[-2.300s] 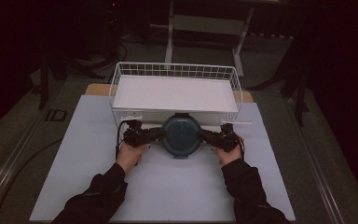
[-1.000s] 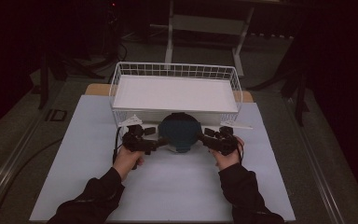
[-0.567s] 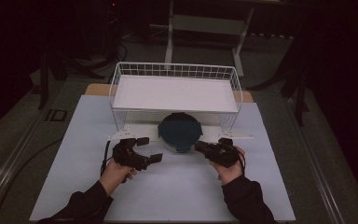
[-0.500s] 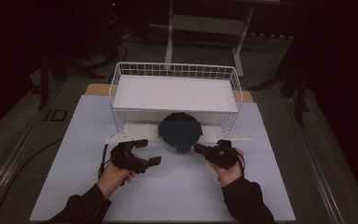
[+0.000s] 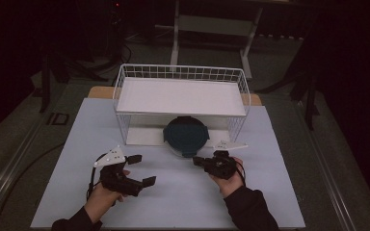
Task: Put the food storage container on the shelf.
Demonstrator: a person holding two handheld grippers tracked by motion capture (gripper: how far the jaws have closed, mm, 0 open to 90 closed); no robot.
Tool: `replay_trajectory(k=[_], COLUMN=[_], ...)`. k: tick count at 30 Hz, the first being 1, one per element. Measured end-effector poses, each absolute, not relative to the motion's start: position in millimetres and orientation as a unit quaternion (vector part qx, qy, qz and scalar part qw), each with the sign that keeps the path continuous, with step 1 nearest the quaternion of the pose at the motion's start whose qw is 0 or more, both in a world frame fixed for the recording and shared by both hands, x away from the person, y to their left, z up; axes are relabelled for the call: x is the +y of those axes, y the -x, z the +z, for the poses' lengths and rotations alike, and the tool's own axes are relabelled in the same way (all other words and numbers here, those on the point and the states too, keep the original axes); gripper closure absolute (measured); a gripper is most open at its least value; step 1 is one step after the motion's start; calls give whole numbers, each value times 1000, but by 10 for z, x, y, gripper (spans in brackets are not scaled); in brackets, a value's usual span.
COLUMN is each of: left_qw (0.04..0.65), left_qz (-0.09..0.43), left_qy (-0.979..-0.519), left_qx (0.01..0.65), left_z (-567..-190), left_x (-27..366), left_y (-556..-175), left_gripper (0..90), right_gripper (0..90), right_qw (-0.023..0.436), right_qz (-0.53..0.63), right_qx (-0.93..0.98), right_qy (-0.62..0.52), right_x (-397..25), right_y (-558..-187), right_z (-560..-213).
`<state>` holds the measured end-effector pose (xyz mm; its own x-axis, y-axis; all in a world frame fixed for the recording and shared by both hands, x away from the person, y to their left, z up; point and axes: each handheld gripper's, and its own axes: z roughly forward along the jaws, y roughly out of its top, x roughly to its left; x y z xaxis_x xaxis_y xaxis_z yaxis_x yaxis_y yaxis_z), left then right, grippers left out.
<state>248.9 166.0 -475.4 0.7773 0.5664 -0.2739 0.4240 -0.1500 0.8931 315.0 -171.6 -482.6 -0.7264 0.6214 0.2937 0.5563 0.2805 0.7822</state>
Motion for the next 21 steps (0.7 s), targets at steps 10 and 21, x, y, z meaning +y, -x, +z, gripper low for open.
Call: replay_trajectory(k=[10, 21], left_qw=[563, 562], left_qz=[85, 87], left_qy=[-754, -757], left_qx=[326, 323], left_z=[-4838, -4861], left_x=[1711, 1687], left_y=[-2429, -2431], left_gripper=[5, 6], right_gripper=[900, 900], right_qw=[38, 41], right_qz=[455, 450], right_qx=[807, 813], right_qy=[-374, -368], right_x=[-1636, -1496], right_y=[-3269, -3400], right_z=[-4945, -4996])
